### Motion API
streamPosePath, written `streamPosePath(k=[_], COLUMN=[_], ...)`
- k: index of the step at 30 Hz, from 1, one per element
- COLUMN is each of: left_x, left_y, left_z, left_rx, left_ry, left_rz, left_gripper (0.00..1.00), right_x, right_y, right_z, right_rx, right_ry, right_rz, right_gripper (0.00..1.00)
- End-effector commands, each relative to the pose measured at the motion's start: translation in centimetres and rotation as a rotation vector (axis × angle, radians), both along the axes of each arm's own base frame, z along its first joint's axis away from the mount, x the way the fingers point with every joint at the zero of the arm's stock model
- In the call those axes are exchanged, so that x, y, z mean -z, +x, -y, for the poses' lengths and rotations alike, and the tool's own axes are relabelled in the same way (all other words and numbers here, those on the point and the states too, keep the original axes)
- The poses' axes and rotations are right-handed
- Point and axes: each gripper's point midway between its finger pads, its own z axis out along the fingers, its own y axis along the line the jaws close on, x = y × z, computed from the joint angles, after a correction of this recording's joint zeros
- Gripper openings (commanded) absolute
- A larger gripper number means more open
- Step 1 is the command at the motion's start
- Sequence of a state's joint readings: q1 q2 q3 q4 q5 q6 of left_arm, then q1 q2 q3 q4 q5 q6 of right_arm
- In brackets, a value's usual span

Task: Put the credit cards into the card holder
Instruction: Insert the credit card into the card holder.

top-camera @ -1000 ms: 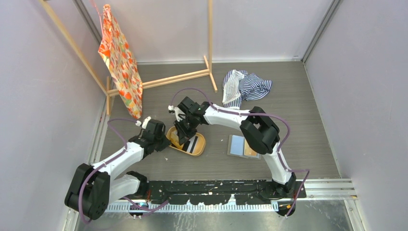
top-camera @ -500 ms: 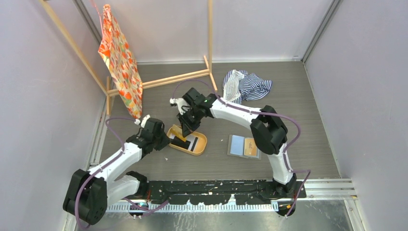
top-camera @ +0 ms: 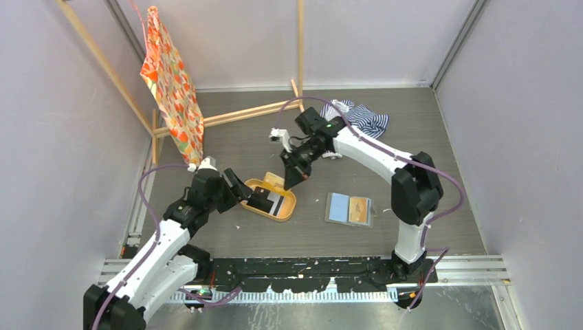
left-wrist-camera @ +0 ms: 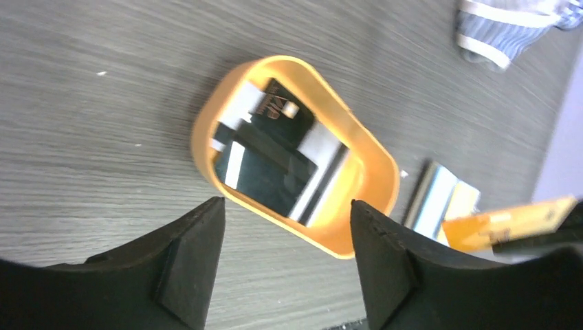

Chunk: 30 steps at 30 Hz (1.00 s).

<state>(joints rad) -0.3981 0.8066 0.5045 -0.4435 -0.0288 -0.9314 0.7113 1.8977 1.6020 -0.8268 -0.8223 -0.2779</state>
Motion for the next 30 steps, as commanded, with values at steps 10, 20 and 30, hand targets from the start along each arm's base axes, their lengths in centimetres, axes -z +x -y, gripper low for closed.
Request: streamPosePath(k=[10, 20, 30], left_x=[-12.7, -14.7, -16.1], left_y=[-1.8, 0.6, 2.0], left_z=[11.0, 17.9, 19.9], left_rx=[0.584, 0.66, 0.62], left_ry=[-0.445, -0.469, -0.588], left_rz=[0.559, 0.707, 0.665], left_gripper=[0.81, 0.8, 0.53], right_x=[-4.7, -6.9, -6.9], right_y=[-2.9, -1.8, -0.8], right_z=[9.0, 9.0, 9.9], right_rx=[0.043, 0.114, 0.157], right_ry=[0.289, 0.454, 0.456], right_rz=[-0.184, -0.296, -0.286], right_gripper=[0.01, 0.01, 0.01])
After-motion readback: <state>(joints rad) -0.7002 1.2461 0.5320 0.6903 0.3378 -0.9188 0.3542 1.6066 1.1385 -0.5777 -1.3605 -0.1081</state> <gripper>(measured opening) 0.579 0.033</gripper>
